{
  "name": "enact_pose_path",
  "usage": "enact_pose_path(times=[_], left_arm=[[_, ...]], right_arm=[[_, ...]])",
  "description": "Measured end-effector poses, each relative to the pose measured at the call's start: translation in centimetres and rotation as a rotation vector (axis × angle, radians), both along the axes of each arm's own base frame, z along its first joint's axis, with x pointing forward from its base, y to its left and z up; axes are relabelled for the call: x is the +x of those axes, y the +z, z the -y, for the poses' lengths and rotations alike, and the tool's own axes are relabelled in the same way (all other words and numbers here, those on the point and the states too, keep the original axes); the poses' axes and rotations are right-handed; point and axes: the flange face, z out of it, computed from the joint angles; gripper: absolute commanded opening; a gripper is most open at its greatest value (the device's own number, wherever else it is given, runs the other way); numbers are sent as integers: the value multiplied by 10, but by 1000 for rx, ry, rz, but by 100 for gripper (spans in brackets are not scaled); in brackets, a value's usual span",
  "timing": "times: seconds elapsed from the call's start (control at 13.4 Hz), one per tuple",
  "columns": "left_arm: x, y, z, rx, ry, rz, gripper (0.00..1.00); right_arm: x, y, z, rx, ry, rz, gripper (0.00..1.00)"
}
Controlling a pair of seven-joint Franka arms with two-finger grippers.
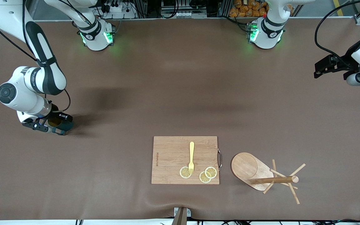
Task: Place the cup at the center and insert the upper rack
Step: 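Reach the right gripper down to the teal mug and grasp its rim, then lift the teal mug with the right gripper toward the table center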
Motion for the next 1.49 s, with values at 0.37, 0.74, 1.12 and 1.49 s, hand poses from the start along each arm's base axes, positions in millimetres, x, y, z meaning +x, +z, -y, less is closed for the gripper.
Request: enact_pose_path(times=[0.37, 0.74, 1.12, 1.49], left_arm=[[2, -3, 0, 0, 0, -5, 100], [3, -5, -1, 0, 1, -10, 100], [3, -6, -1, 0, 2, -10, 100], [4, -6, -6, 0, 10, -11, 100]], right_arm=[[0, 0, 2, 13, -22, 7, 18], [1, 1, 2, 16, -27, 12, 0], [10, 15, -27, 28, 14, -6, 0], [19, 42, -85, 61, -71, -21, 0]])
